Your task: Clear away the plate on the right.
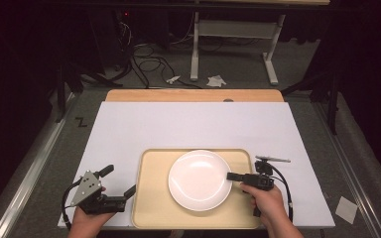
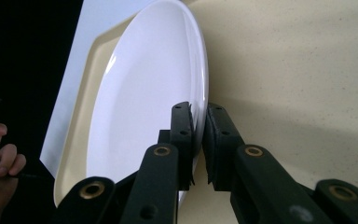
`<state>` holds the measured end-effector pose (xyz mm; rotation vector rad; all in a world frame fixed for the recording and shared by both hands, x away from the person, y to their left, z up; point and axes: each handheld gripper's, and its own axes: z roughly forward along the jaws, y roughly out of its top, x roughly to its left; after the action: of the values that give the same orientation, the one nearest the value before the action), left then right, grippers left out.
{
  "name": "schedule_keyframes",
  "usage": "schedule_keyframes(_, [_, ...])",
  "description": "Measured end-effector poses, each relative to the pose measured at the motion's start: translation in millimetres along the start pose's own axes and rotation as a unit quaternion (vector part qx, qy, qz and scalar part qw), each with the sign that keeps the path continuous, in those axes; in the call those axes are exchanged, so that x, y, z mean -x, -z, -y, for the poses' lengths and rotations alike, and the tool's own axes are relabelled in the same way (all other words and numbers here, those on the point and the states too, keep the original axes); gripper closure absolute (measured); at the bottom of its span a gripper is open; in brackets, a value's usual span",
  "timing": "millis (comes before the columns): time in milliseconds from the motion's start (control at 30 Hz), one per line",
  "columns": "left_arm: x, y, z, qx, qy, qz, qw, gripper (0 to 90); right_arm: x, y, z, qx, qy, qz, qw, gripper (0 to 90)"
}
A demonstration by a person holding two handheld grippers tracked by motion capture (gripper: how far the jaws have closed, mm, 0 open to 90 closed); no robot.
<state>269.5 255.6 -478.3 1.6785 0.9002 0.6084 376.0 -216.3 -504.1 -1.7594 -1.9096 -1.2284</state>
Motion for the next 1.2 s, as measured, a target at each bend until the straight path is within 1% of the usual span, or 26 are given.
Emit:
schedule_keyframes(100, [0.0, 0.1, 0.1, 0.000, 0.000, 0.001, 1.0000, 1.1, 0.7, -1.4, 1.0, -0.006, 0.007, 0.010, 0.9999, 83.0])
schedule_keyframes(233, [0.2, 0.0, 0.3, 0.000, 0.001, 0.001, 1.0000, 1.1, 0.1, -2.1, 1.7, -0.010, 0.013, 0.011, 0.9998, 82.5])
schedule_keyframes(367, [0.2, 0.1, 0.4, -0.001, 0.001, 0.002, 1.0000, 1.1, -0.9, -4.5, 3.6, -0.020, 0.025, 0.026, 0.9992, 81.1])
schedule_keyframes(433, [0.3, 0.1, 0.5, 0.000, 0.001, 0.002, 1.0000, 1.1, -1.1, -4.8, 3.7, -0.021, 0.025, 0.027, 0.9991, 80.8])
schedule_keyframes(500, [0.4, 0.3, 0.5, 0.001, 0.001, 0.002, 1.0000, 1.1, -2.2, -5.9, 4.5, -0.028, 0.033, 0.033, 0.9985, 74.0])
schedule_keyframes(533, [0.5, 0.3, 0.5, 0.001, 0.001, 0.002, 1.0000, 1.1, -2.2, -5.9, 4.5, -0.028, 0.033, 0.033, 0.9985, 74.0])
schedule_keyframes(567, [0.5, 0.4, 0.5, 0.001, 0.001, 0.002, 1.0000, 1.1, -3.0, -7.5, 5.5, -0.030, 0.039, 0.032, 0.9983, 67.1])
schedule_keyframes(600, [0.6, 0.4, 0.5, 0.001, 0.002, 0.003, 1.0000, 1.1, -3.0, -7.5, 5.5, -0.030, 0.039, 0.032, 0.9983, 67.1])
schedule_keyframes(633, [0.5, 0.4, 0.5, 0.001, 0.002, 0.004, 1.0000, 1.1, -3.7, -7.4, 5.4, -0.030, 0.042, 0.028, 0.9983, 63.3])
schedule_keyframes(667, [0.6, 0.5, 0.5, 0.001, 0.001, 0.003, 1.0000, 1.1, -4.9, -7.1, 5.5, -0.028, 0.049, 0.023, 0.9982, 57.1])
schedule_keyframes(700, [0.6, 0.5, 0.5, 0.001, 0.001, 0.003, 1.0000, 1.1, -4.9, -7.1, 5.5, -0.028, 0.049, 0.023, 0.9982, 57.1])
schedule_keyframes(733, [0.5, 0.9, 0.4, 0.001, 0.001, 0.004, 1.0000, 1.1, -6.0, -6.8, 5.8, -0.026, 0.054, 0.020, 0.9980, 51.4])
schedule_keyframes(767, [0.5, 0.9, 0.4, 0.001, 0.001, 0.004, 1.0000, 1.1, -6.0, -6.8, 5.8, -0.026, 0.054, 0.020, 0.9980, 51.4])
schedule_keyframes(800, [0.4, 1.2, 0.3, 0.001, 0.001, 0.003, 1.0000, 1.1, -7.1, -6.1, 5.7, -0.023, 0.058, 0.021, 0.9979, 49.5])
schedule_keyframes(833, [0.2, 1.7, 0.2, 0.002, 0.002, 0.003, 1.0000, 1.1, -9.1, -4.2, 5.6, -0.018, 0.064, 0.022, 0.9975, 45.1])
schedule_keyframes(867, [0.2, 1.7, 0.2, 0.002, 0.002, 0.003, 1.0000, 1.1, -9.5, -3.2, 5.5, -0.016, 0.068, 0.021, 0.9973, 42.9])
schedule_keyframes(900, [0.0, 1.9, 0.2, 0.003, 0.002, 0.003, 1.0000, 1.1, -9.5, -3.2, 5.5, -0.016, 0.068, 0.021, 0.9973, 42.9])
schedule_keyframes(967, [-0.4, 2.2, 0.2, 0.003, 0.003, 0.004, 1.0000, 1.1, -10.6, -1.3, 5.6, -0.007, 0.069, 0.017, 0.9974, 39.9])
schedule_keyframes(1000, [-0.5, 2.2, 0.2, 0.003, 0.004, 0.004, 1.0000, 1.1, -11.3, 0.9, 5.1, -0.009, 0.072, 0.017, 0.9973, 38.8])
schedule_keyframes(1067, [-0.5, 2.0, 0.1, 0.002, 0.004, 0.005, 1.0000, 1.1, -12.6, 6.7, 4.0, 0.007, 0.085, 0.016, 0.9962, 35.8])
schedule_keyframes(1100, [-0.2, 1.1, -0.1, 0.001, 0.004, 0.006, 1.0000, 1.1, -14.1, 12.9, 2.7, 0.023, 0.098, 0.019, 0.9948, 32.0])
schedule_keyframes(1133, [-0.2, 1.1, -0.1, 0.001, 0.004, 0.006, 1.0000, 1.1, -14.9, 17.1, 1.9, 0.031, 0.105, 0.024, 0.9937, 30.2])
schedule_keyframes(1200, [0.6, -0.2, 0.0, -0.001, 0.006, 0.010, 0.9999, 1.1, -15.8, 25.4, 0.7, 0.055, 0.126, 0.033, 0.9899, 26.5])
